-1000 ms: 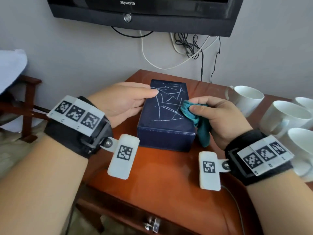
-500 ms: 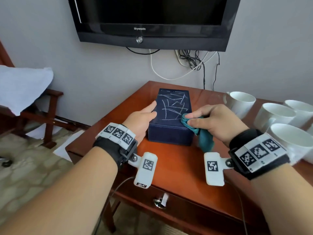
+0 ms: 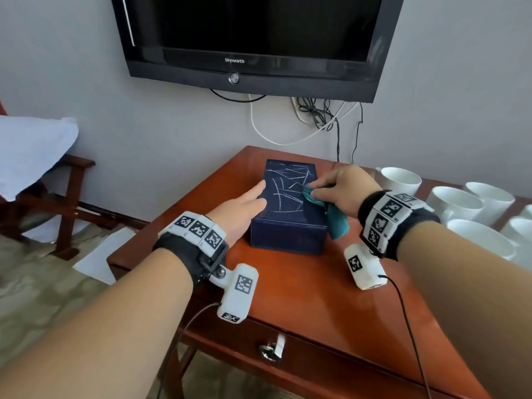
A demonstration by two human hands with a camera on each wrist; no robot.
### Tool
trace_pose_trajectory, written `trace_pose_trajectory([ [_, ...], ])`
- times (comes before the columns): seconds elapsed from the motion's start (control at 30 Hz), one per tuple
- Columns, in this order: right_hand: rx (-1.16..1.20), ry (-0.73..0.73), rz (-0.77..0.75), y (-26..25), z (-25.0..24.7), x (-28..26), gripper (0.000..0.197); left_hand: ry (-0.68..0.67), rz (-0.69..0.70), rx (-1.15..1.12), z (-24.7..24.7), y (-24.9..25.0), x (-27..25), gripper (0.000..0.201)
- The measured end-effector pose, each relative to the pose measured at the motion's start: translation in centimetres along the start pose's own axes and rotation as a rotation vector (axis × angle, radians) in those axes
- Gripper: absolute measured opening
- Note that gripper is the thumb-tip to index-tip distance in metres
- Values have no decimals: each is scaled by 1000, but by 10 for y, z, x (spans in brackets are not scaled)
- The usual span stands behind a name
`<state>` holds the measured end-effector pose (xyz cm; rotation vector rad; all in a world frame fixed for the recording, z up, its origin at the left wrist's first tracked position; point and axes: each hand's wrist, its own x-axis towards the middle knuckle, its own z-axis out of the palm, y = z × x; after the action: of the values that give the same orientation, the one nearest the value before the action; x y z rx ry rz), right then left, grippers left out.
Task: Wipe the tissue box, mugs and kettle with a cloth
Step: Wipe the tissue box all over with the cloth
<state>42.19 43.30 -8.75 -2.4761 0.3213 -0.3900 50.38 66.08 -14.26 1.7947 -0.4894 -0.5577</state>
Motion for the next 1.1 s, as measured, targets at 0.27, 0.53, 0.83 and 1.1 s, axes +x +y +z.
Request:
trace_pose_trajectory([
  [0.27, -37, -40, 8, -4, -1, -11, 11, -14, 16, 604, -2, 30, -7, 52],
  [0.53, -17, -54, -3, -5, -1, -27, 13, -75, -88, 948, -9, 48, -7, 57],
  [0.83, -419, -219, -15, -4, -3, 23, 46, -175, -132, 1213, -21, 59, 13, 68],
  [1.1, -543, -298, 56, 18, -2, 82, 51, -242, -88, 1255, -23, 58, 9, 63],
])
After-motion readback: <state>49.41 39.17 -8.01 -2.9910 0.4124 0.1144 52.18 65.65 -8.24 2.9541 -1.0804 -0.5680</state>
